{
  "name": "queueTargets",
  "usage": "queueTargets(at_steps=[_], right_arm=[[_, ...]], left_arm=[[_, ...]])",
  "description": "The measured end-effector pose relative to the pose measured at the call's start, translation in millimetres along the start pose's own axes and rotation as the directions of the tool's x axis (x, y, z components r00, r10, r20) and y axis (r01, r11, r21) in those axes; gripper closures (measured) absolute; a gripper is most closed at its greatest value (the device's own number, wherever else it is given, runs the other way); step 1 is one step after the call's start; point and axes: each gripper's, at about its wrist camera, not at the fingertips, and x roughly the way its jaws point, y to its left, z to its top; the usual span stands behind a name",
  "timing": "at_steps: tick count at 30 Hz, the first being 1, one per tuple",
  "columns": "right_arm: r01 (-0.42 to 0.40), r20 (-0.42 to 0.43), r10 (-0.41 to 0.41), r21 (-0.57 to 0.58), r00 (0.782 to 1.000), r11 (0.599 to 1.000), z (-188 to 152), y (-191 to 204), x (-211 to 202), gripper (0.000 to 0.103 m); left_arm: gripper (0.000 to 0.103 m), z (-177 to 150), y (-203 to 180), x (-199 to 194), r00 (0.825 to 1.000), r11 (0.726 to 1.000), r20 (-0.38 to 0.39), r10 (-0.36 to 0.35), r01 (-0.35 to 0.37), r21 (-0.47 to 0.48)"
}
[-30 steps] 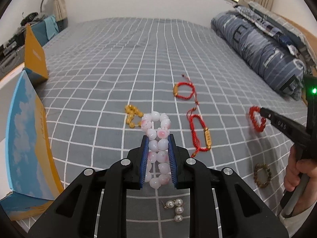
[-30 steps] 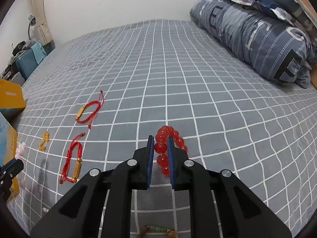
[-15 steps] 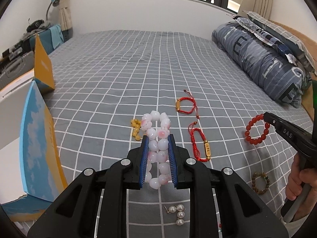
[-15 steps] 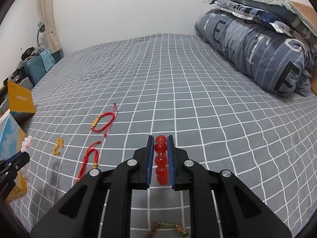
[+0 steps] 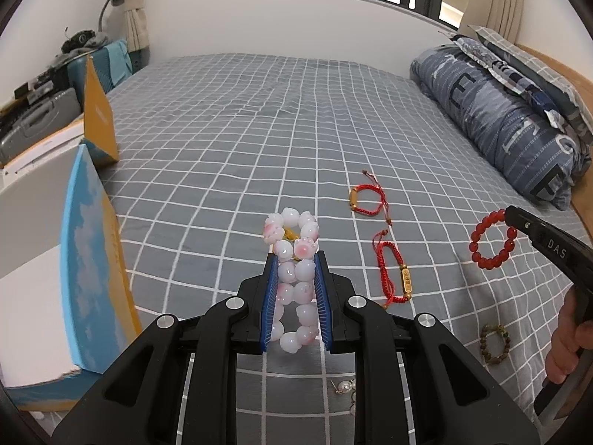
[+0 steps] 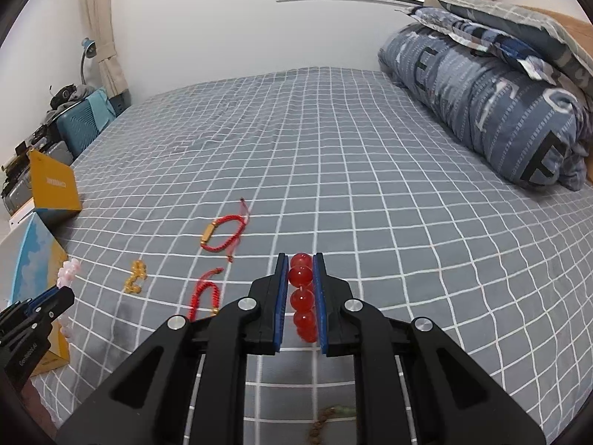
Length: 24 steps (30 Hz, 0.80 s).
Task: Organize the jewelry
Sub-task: 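Carry both held bracelets over to the white cardboard box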
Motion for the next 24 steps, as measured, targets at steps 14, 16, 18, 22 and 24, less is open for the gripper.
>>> queueTargets(at_steps=[14,16,18,22,24], right_arm=[[-0.074,0.037,0.078,-0.097,0.996,0.993,48,98,-46,0.091],[-0.102,0.048,0.108,-0.113,0.993,0.988,52,121,-57,0.091],[-0.133,0.049,0.14,-0.131,0.989,0.983,53,146,-65,0.091],[-0.23,0.008,0.234,-0.151,0.972,0.962,52,194,-74,0.091],[-0.255,-0.006,0.258,-0.179,0.966,0.95,47,221,-77,0.091]], left_arm=[[0.084,31,75,-72,0.995,0.989,0.025,0.1,-0.096,-0.11],[0.084,31,94,-85,0.992,0.984,0.028,0.122,-0.117,-0.131],[0.084,29,118,-101,0.987,0.977,0.027,0.157,-0.151,-0.15],[0.084,19,165,-123,0.975,0.955,0.003,0.221,-0.215,-0.203],[0.084,11,191,-135,0.968,0.941,-0.013,0.252,-0.248,-0.231]])
